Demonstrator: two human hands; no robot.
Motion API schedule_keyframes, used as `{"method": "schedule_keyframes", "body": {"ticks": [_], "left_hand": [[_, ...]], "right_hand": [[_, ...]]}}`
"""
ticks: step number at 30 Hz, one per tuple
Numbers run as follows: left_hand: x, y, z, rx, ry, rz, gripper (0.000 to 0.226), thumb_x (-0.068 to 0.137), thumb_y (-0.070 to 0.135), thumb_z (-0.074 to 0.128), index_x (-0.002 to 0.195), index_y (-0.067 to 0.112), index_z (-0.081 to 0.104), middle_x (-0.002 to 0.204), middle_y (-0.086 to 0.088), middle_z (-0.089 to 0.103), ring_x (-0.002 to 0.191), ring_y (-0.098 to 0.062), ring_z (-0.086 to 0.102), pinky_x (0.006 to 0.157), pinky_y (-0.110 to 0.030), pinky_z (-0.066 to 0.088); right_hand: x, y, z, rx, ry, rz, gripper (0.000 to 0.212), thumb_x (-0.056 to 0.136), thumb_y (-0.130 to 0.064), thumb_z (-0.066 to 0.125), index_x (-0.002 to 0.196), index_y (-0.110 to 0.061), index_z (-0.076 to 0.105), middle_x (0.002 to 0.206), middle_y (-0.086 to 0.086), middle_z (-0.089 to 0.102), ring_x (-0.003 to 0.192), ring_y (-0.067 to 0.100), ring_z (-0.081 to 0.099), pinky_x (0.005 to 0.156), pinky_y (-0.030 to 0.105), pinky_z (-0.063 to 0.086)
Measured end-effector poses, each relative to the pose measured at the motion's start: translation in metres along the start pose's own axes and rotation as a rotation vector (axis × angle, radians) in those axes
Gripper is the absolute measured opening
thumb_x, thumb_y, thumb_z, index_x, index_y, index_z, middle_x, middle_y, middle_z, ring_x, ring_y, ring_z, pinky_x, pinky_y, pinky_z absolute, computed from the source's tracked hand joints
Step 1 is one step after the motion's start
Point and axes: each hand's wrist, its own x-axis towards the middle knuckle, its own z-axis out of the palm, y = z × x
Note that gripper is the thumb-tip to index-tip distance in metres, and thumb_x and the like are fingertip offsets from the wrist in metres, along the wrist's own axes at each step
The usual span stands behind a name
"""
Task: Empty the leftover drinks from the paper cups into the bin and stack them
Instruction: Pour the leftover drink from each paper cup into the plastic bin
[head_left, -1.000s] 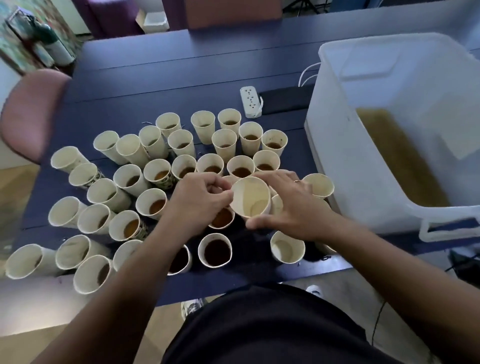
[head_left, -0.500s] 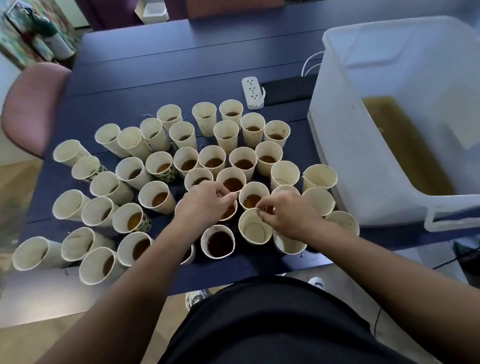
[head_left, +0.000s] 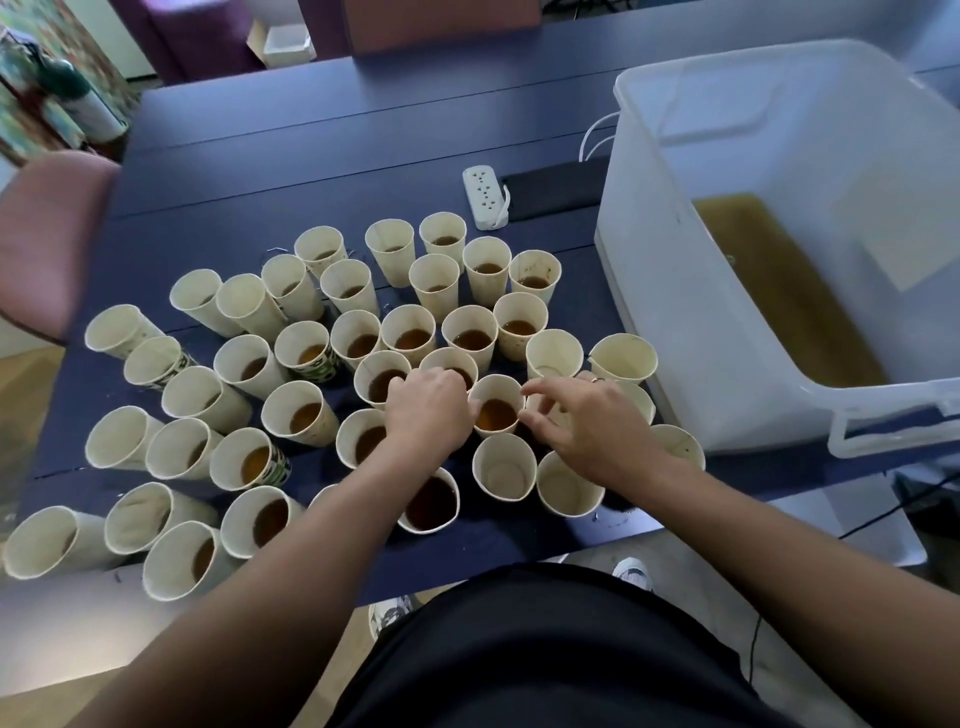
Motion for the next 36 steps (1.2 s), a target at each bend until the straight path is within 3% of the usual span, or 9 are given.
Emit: {"method": "schedule_keyframes", "body": {"ticks": [3, 7, 11, 16, 21, 26, 29, 34, 36], "left_hand": [[0.000, 0.001, 0.000, 0.024, 0.016, 0.018, 0.030, 0.101, 0.039, 0.049, 0.097, 0.017, 0.070, 0.106, -0.004, 0.067, 0.104, -0.027, 0.060, 0.086, -0.040, 0.039], [0.000, 0.002, -0.004, 0.015, 0.010, 0.037, 0.026, 0.100, 0.036, 0.049, 0.084, 0.020, 0.062, 0.095, -0.002, 0.062, 0.097, -0.025, 0.057, 0.082, -0.038, 0.033], [0.001, 0.001, -0.015, -0.018, -0.016, 0.018, 0.030, 0.098, 0.037, 0.052, 0.073, 0.021, 0.053, 0.083, 0.001, 0.053, 0.084, -0.022, 0.045, 0.084, -0.039, 0.034], [0.001, 0.004, -0.043, -0.100, -0.007, 0.002, 0.031, 0.095, 0.035, 0.056, 0.070, 0.018, 0.059, 0.073, 0.002, 0.056, 0.081, -0.024, 0.057, 0.090, -0.042, 0.041], [-0.005, 0.010, -0.084, -0.175, 0.074, 0.015, 0.034, 0.094, 0.033, 0.057, 0.065, 0.016, 0.064, 0.073, -0.004, 0.062, 0.078, -0.027, 0.062, 0.074, -0.039, 0.045], [-0.011, 0.025, -0.131, -0.302, 0.153, 0.037, 0.034, 0.090, 0.027, 0.057, 0.059, 0.014, 0.060, 0.064, -0.002, 0.058, 0.070, -0.024, 0.057, 0.070, -0.038, 0.041], [-0.013, 0.038, -0.156, -0.413, 0.196, 0.061, 0.031, 0.087, 0.027, 0.058, 0.059, 0.013, 0.063, 0.068, -0.004, 0.064, 0.071, -0.023, 0.060, 0.063, -0.036, 0.045], [-0.012, 0.066, -0.190, -0.561, 0.252, 0.177, 0.034, 0.085, 0.028, 0.061, 0.052, 0.020, 0.062, 0.058, 0.008, 0.063, 0.069, -0.017, 0.061, 0.068, -0.032, 0.048], [-0.010, 0.077, -0.200, -0.625, 0.304, 0.248, 0.034, 0.087, 0.031, 0.062, 0.057, 0.016, 0.067, 0.053, 0.005, 0.061, 0.060, -0.017, 0.056, 0.064, -0.033, 0.048]], "right_hand": [[-0.003, 0.004, -0.009, 0.024, 0.062, 0.038, 0.027, 0.091, -0.043, 0.065, 0.114, -0.028, 0.070, 0.086, -0.004, 0.070, 0.073, 0.011, 0.047, 0.071, 0.031, 0.043], [0.000, 0.005, -0.013, 0.086, 0.027, 0.116, 0.040, 0.091, -0.056, 0.050, 0.122, -0.034, 0.061, 0.090, -0.004, 0.069, 0.082, 0.020, 0.060, 0.081, 0.042, 0.051], [0.003, 0.005, -0.016, 0.135, 0.049, 0.122, 0.036, 0.093, -0.050, 0.054, 0.122, -0.030, 0.062, 0.090, -0.006, 0.071, 0.085, 0.022, 0.062, 0.082, 0.045, 0.052], [0.005, 0.005, -0.018, 0.184, 0.038, 0.155, 0.032, 0.096, -0.044, 0.060, 0.125, -0.030, 0.060, 0.091, -0.009, 0.068, 0.085, 0.018, 0.063, 0.082, 0.045, 0.053], [0.010, 0.003, -0.023, 0.308, 0.025, 0.216, 0.055, 0.093, -0.049, 0.060, 0.142, -0.035, 0.040, 0.108, -0.014, 0.060, 0.094, 0.008, 0.062, 0.081, 0.036, 0.057], [0.027, -0.006, -0.034, 0.460, -0.005, 0.219, 0.091, 0.070, -0.067, 0.067, 0.146, -0.039, 0.027, 0.130, -0.021, 0.047, 0.115, 0.002, 0.051, 0.092, 0.031, 0.048], [0.039, -0.011, -0.044, 0.566, 0.064, 0.187, 0.091, 0.070, -0.049, 0.085, 0.142, -0.036, 0.031, 0.124, -0.029, 0.052, 0.113, -0.004, 0.053, 0.093, 0.029, 0.048], [0.057, -0.015, -0.079, 0.693, 0.327, 0.116, 0.078, 0.068, -0.024, 0.091, 0.130, -0.010, 0.045, 0.114, 0.005, 0.062, 0.098, 0.003, 0.061, 0.076, 0.016, 0.049], [0.062, -0.011, -0.100, 0.693, 0.386, 0.091, 0.076, 0.068, -0.033, 0.087, 0.128, -0.004, 0.049, 0.113, 0.010, 0.064, 0.099, 0.011, 0.064, 0.079, 0.022, 0.051]]}}
